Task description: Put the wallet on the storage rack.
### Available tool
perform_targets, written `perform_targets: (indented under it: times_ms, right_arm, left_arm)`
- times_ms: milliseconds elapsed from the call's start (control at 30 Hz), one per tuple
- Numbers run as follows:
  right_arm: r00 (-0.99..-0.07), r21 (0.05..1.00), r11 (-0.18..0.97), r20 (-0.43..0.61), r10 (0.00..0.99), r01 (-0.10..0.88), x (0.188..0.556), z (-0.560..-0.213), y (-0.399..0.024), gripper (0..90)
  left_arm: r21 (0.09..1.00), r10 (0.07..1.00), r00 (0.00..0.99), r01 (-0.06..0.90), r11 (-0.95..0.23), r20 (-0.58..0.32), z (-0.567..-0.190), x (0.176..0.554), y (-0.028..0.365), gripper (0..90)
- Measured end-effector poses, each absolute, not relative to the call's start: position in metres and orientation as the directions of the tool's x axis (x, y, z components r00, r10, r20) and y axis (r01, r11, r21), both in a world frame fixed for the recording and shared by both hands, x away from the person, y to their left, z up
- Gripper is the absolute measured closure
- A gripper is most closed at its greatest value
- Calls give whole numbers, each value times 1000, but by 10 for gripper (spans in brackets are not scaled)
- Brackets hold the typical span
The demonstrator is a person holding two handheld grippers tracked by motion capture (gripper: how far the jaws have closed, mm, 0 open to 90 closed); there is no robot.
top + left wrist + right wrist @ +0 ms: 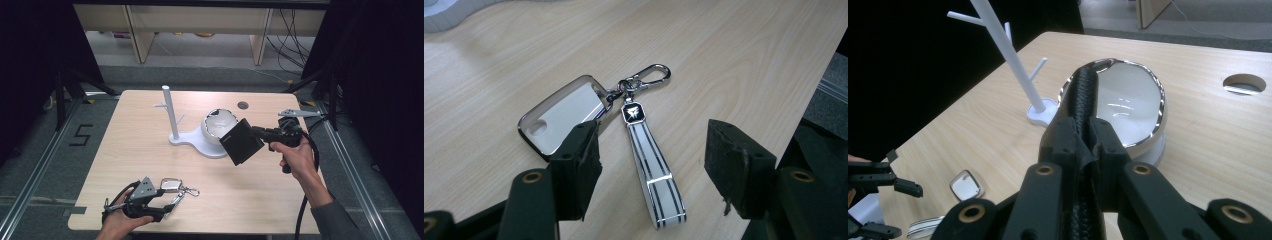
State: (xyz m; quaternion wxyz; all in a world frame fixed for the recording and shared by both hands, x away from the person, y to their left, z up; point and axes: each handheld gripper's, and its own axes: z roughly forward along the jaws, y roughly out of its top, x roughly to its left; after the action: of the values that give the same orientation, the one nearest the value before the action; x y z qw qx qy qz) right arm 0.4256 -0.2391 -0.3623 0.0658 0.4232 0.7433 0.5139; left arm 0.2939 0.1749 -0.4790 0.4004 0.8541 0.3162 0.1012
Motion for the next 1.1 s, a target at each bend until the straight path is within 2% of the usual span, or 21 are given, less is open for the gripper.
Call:
perform_targets:
  times_ms: [667, 1100]
  right_arm:
    - [-582, 831, 52, 341, 738, 554, 471, -340, -231, 834]
    - [-517, 809, 14, 361, 776, 587, 505, -355, -221, 834]
  left_arm:
    - [743, 646, 757, 487, -460, -96, -482, 293, 189, 386]
    - [739, 647, 756, 492, -460, -100, -484, 293, 194, 390]
